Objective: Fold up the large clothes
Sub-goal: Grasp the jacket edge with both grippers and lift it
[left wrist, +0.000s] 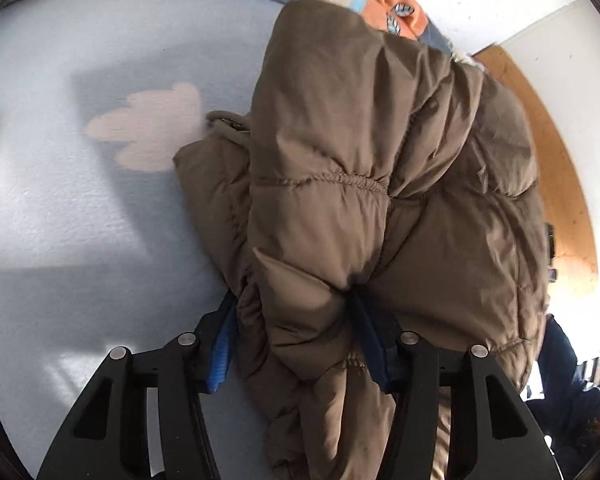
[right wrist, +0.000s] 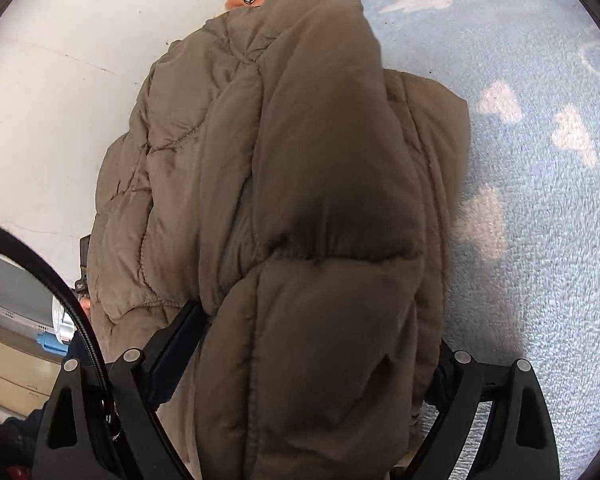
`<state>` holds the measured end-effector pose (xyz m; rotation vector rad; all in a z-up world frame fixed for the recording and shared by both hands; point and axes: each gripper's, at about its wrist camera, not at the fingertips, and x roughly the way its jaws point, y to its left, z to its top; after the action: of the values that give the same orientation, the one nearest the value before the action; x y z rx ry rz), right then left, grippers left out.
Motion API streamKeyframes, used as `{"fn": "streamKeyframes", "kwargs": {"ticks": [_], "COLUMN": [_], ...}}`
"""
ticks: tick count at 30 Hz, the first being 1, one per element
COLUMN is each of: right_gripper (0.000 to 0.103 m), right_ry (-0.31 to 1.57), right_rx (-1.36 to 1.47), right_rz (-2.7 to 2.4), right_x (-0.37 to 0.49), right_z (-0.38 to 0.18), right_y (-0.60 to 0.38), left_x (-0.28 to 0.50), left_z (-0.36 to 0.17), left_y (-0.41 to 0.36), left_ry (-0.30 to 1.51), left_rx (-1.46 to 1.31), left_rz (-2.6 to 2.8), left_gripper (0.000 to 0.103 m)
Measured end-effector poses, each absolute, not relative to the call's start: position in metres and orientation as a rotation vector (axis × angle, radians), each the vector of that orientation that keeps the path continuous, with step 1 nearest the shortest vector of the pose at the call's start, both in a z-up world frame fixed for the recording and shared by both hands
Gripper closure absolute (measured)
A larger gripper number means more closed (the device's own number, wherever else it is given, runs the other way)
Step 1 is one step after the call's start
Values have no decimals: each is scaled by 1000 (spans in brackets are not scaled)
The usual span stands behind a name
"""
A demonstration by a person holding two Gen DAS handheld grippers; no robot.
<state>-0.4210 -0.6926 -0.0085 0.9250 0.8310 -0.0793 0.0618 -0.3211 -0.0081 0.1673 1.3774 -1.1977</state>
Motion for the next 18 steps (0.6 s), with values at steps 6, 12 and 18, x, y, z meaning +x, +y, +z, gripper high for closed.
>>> {"fn": "streamKeyframes", "kwargs": {"ticks": [6,12,18], "right_gripper": [7,5,0], "right_ry": [843,858,839], "right_rx": [916,893,885], "right_rz": [-82,-49,-14], "right_x": [-422,-405,-388], "right_z": [-8,-6,-15], "right_y": [-688,-677,-681], "left_x": [80,93,98], "left_z": [-20,-18,-16], "left_y": [-325,-353,-381], "left_ry": [1465,1493,1476], "left_rx": [71,158,135], "left_rz": [-1247,-1299,-1340], "left_gripper": [40,34,32]}}
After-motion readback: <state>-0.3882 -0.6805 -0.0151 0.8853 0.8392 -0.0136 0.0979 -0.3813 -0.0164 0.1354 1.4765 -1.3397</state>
